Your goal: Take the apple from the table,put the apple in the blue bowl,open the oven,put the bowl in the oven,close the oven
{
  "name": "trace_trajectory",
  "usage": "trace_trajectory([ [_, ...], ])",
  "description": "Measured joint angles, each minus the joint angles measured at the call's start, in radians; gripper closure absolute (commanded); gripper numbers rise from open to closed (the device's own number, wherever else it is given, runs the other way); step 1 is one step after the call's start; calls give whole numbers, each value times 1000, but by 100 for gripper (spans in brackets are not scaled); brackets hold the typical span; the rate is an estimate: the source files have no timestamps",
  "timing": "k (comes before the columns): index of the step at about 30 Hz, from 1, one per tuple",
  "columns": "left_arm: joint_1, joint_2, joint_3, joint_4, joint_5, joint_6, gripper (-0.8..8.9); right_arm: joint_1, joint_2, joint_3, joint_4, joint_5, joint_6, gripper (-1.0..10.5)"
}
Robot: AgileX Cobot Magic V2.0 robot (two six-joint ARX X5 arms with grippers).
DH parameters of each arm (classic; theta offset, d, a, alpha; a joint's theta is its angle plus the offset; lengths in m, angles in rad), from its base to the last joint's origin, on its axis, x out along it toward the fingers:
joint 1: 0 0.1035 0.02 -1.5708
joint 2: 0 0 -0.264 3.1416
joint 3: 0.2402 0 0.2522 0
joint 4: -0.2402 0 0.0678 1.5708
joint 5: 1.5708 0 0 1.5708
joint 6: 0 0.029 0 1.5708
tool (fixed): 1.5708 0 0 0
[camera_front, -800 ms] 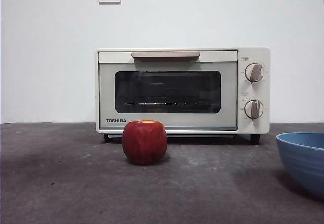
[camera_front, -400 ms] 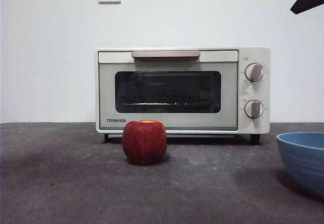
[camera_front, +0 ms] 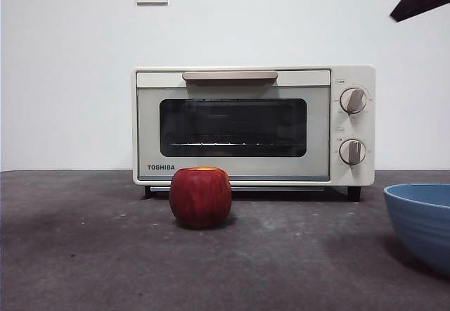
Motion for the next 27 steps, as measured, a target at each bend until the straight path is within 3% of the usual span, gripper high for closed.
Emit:
trace_trajectory([
  [13,0,0,0,0,0,0,806,148,272,21,201,60,87,520],
  [20,0,0,0,0,0,0,806,198,515,180,211,152,88,520],
  [27,0,0,0,0,0,0,806,234,761,329,242,160,88,519],
])
